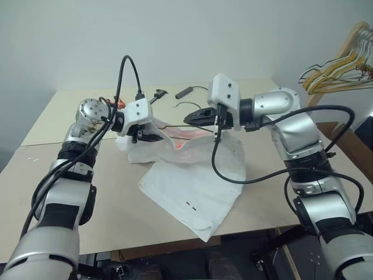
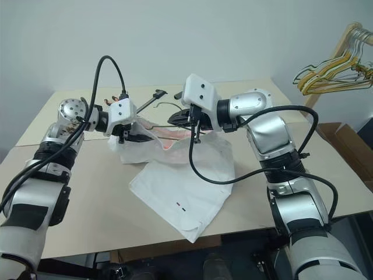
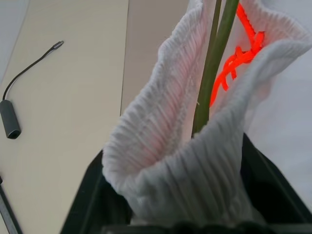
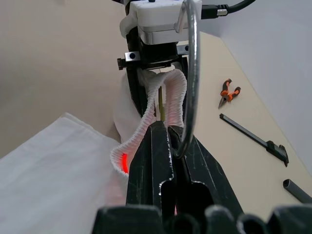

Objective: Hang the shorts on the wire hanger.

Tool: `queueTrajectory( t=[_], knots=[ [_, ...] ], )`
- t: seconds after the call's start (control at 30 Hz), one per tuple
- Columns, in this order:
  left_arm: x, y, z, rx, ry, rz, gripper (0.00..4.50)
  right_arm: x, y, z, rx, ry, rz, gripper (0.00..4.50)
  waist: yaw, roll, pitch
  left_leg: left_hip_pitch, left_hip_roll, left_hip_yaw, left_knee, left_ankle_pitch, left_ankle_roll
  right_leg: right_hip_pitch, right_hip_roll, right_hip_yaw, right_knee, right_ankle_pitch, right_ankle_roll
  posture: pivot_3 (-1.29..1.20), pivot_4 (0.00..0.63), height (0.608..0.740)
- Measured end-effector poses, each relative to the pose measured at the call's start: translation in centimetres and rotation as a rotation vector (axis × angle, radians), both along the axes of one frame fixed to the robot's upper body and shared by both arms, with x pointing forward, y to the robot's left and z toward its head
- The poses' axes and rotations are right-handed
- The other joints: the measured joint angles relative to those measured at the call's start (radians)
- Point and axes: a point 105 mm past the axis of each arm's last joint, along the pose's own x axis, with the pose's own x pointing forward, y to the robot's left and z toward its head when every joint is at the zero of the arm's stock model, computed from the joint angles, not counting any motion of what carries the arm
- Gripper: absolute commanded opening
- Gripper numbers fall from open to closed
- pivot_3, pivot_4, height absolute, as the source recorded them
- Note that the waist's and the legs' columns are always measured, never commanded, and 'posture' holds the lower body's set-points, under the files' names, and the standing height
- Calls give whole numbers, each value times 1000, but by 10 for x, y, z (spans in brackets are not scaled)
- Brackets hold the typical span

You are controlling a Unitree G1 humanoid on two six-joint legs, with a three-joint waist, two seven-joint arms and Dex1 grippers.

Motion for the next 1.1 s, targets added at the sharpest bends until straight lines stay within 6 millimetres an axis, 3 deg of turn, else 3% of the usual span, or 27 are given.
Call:
queueTrajectory(
  t=[0.17, 0.3, 0.53, 0.57, 0.77, 0.8, 0.93, 1.1],
  knots=[
    [-4, -1, 0, -13, 22, -32, 29, -1, -1, 1, 0, 8, -1, 0, -5, 0, 0, 0, 0, 0, 0, 0, 0, 0, 0, 0, 1, 0, 0, -91, 0, 740],
    [-5, -1, 0, -12, 25, -39, 29, -2, -1, 1, 3, 13, 3, 0, -7, 0, 0, 0, 0, 0, 0, 0, 0, 0, 0, 0, 0, 0, 0, -88, 0, 740],
    [-4, 0, 4, -42, 18, -28, 0, 1, -8, 2, -11, 4, -22, 1761, -7, 0, 0, 0, 0, 0, 0, 0, 0, 0, 0, 0, 0, 0, 0, -101, 0, 740],
    [-4, 0, 4, -45, 20, -29, 0, 1, -12, 3, -17, 1, -32, 2201, -7, 0, 0, 0, 0, 0, 0, 0, 0, 0, 0, 0, 0, 0, 0, -101, 0, 740],
    [-6, 3, -5, -66, 48, -19, 0, -3, -61, 12, -29, -7, -130, 4183, 0, 0, 0, -1, 0, 0, 0, 0, 0, 0, -1, 0, -1, 0, 0, -97, 9, 740],
    [-6, 3, -5, -69, 49, -16, 0, -5, -71, 8, -53, 4, -148, 4451, 1, 0, 0, -1, 0, 0, 0, 0, 0, 0, -1, 0, -1, 0, 0, -97, 9, 740],
    [-5, 4, -3, -86, 48, -4, 0, -6, -92, -20, -155, 67, -208, 4451, -3, 0, 0, 0, 0, 1, 0, 0, 0, 1, 0, 1, -1, 0, 0, -99, 8, 740],
    [-4, -1, -1, -97, 33, -8, 0, 21, -76, -74, -277, 134, -310, 4451, -29, 0, -1, 3, 0, 2, 0, 0, 0, 1, 1, 2, -1, 0, 0, -90, 5, 740]
  ],
)
